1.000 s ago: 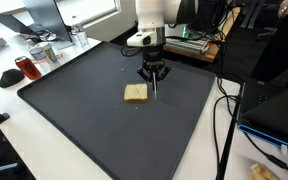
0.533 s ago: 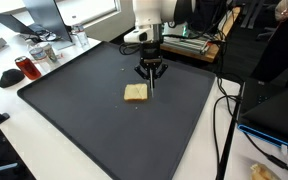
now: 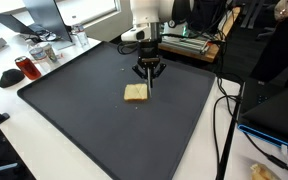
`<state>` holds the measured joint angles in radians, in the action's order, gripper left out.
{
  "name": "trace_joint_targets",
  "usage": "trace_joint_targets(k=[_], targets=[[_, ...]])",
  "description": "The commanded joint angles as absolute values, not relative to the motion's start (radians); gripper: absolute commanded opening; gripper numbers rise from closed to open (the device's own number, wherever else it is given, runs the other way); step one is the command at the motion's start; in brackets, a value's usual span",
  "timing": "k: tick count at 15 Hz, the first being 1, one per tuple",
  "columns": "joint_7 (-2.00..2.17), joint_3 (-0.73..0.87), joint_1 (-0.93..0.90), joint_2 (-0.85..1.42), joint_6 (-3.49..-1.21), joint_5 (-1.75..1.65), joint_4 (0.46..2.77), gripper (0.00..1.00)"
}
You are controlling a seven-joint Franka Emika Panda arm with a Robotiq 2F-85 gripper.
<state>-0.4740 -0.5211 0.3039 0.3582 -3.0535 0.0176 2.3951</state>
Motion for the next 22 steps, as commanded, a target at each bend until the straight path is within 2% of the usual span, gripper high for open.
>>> trace_joint_targets(k=[1,7,13,18,22], targets=[[-0.517,-0.626,0.432,0.353,-3.041,0.07,2.4,0.01],[-0.577,-0.862,0.744,0.42,-3.034,0.148,2.401,0.01],[-0.603,-1.007,0.999,0.519,-3.019,0.142,2.412,0.01],[-0.56,-1.042,1.113,0.592,-2.957,0.078,2.405,0.01],[-0.558,-1.012,1.126,0.602,-2.868,0.08,2.369,0.01]])
